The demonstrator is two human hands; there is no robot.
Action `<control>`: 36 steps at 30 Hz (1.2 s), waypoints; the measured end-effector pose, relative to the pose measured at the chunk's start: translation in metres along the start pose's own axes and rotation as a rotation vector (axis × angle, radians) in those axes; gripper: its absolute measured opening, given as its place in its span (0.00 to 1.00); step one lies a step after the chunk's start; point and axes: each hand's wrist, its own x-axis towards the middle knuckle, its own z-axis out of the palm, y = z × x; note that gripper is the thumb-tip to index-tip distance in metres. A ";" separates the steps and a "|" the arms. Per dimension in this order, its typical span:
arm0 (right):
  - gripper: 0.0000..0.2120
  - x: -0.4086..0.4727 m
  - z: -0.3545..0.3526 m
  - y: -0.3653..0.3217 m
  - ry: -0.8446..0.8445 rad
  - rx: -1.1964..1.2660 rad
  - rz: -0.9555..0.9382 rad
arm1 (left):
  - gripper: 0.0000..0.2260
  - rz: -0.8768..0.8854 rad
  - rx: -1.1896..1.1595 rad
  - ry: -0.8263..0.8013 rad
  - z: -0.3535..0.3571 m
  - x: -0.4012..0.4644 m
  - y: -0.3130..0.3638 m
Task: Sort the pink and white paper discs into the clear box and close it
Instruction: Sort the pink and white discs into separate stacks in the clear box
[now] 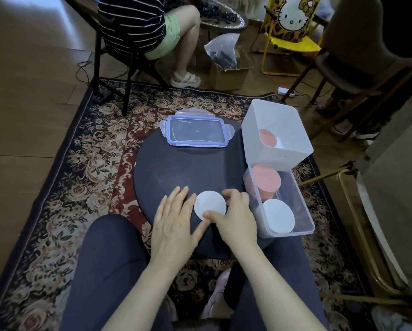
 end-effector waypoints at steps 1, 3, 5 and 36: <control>0.19 0.000 0.001 0.000 0.020 0.042 0.003 | 0.28 0.001 -0.019 -0.008 0.000 0.000 0.000; 0.10 -0.001 0.001 0.002 0.058 0.126 -0.007 | 0.27 -0.001 -0.087 -0.010 0.000 0.002 -0.002; 0.04 -0.003 -0.001 0.004 0.077 0.252 -0.019 | 0.22 -0.045 -0.242 -0.006 -0.005 0.004 -0.001; 0.13 -0.033 -0.106 0.079 0.273 0.381 -0.044 | 0.12 -0.046 -0.633 -0.080 -0.029 0.013 0.080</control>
